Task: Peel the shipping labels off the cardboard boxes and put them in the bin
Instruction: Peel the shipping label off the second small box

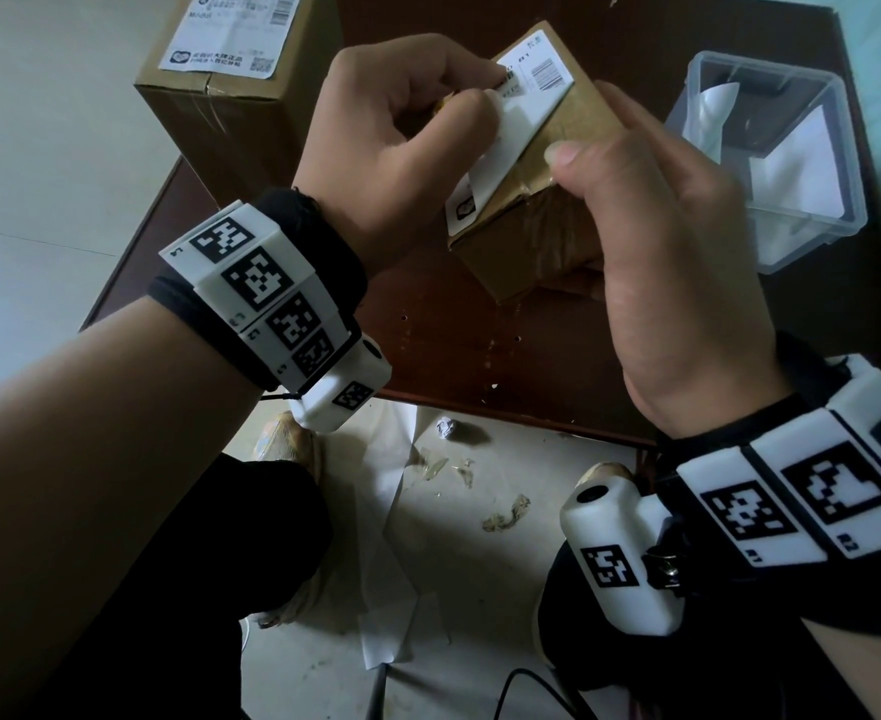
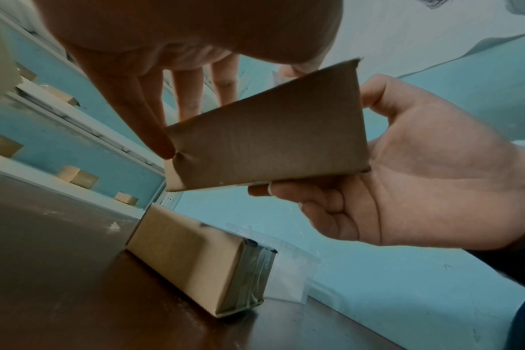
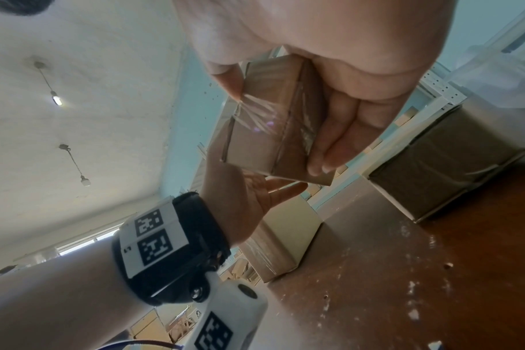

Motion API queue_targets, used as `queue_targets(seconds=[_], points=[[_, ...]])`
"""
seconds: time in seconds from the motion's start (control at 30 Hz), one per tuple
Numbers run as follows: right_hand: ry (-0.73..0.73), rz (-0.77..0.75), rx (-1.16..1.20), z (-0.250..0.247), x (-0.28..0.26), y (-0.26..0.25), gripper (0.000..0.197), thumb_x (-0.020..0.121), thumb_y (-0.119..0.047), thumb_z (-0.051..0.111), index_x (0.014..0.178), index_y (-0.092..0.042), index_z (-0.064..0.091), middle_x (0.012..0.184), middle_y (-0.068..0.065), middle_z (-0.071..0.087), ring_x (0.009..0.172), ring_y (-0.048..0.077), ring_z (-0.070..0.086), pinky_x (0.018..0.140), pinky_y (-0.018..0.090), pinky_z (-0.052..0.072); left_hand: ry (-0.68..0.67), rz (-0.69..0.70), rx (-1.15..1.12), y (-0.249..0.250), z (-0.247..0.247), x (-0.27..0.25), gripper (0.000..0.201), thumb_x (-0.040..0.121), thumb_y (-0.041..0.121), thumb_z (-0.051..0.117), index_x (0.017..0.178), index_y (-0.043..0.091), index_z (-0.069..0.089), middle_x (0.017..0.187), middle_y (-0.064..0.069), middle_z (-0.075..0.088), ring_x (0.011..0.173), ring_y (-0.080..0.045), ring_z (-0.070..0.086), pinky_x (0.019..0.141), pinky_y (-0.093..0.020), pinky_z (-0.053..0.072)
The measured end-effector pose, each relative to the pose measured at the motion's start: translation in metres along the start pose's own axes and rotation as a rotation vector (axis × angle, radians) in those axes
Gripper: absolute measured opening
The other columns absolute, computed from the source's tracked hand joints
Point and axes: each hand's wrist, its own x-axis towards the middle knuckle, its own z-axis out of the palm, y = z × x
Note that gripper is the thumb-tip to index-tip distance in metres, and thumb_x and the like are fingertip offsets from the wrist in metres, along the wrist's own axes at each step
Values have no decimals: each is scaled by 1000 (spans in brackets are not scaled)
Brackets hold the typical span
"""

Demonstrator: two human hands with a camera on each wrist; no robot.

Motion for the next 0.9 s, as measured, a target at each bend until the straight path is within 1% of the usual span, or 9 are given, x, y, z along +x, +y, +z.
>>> queue_targets(seconds=[0.1, 0.2, 0.27, 0.37, 0.47, 0.6, 0.77, 0.8, 0.9], points=[[3, 2, -6, 0, 0, 0, 34, 105, -20, 51, 134, -10, 68, 115, 24, 70, 109, 41, 66, 90, 51, 61, -2, 1, 0, 0, 0, 0, 40, 85, 32, 53, 102, 6, 78, 92, -18, 75, 85, -34, 67, 64, -41, 50], [7, 5, 5, 0, 0, 1, 35, 105, -20, 51, 134, -9, 67, 115, 25, 70, 109, 41, 66, 90, 51, 61, -3, -1, -2, 0, 0, 0, 40, 85, 31, 53, 102, 6, 78, 94, -18, 75, 87, -32, 68, 66, -42, 52], [3, 8, 14, 0, 0, 1, 35, 105, -21, 51, 134, -8, 67, 116, 26, 69, 109, 43, 66, 91, 54, 61, -7, -2, -2, 0, 0, 0, 40, 85, 31, 53, 103, 6, 78, 96, -17, 75, 89, -30, 68, 68, -42, 52], [2, 12, 20, 1, 1, 2, 36, 104, -22, 52, 134, -8, 67, 116, 26, 69, 110, 43, 66, 92, 58, 60, -15, -2, -8, 0, -1, 0, 39, 86, 30, 52, 103, 5, 77, 97, -16, 76, 91, -26, 69, 69, -38, 53], [2, 9, 19, 0, 1, 3, 36, 104, -21, 52, 134, -8, 67, 117, 26, 69, 110, 43, 66, 91, 57, 60, -14, -1, -9, 0, 0, 0, 40, 85, 30, 52, 103, 4, 77, 97, -15, 76, 91, -24, 69, 69, -36, 52], [1, 5, 12, 0, 1, 3, 35, 104, -21, 52, 134, -8, 67, 114, 26, 69, 108, 44, 66, 89, 55, 61, -10, -6, -2, -1, 0, 0, 41, 84, 30, 51, 103, 5, 78, 97, -13, 76, 91, -23, 69, 71, -38, 53], [-17, -2, 16, -1, 0, 2, 33, 105, -18, 51, 131, -5, 67, 112, 31, 65, 105, 48, 61, 82, 47, 61, -1, -11, -18, 0, 0, 0, 42, 83, 29, 50, 102, 4, 78, 97, -15, 76, 92, -23, 69, 73, -38, 54], [-19, -5, 12, -1, 0, 2, 32, 106, -18, 51, 130, -5, 67, 111, 32, 64, 104, 49, 61, 81, 47, 60, 0, -12, -19, 0, 0, 0, 42, 83, 30, 50, 101, 4, 78, 97, -15, 76, 92, -24, 69, 73, -38, 54], [-22, -13, -3, -1, 0, 3, 29, 106, -18, 51, 126, -4, 68, 110, 34, 62, 102, 50, 59, 82, 54, 58, -6, -12, -13, -1, 1, 0, 44, 83, 32, 49, 102, 5, 78, 97, -20, 75, 92, -29, 67, 72, -40, 52]])
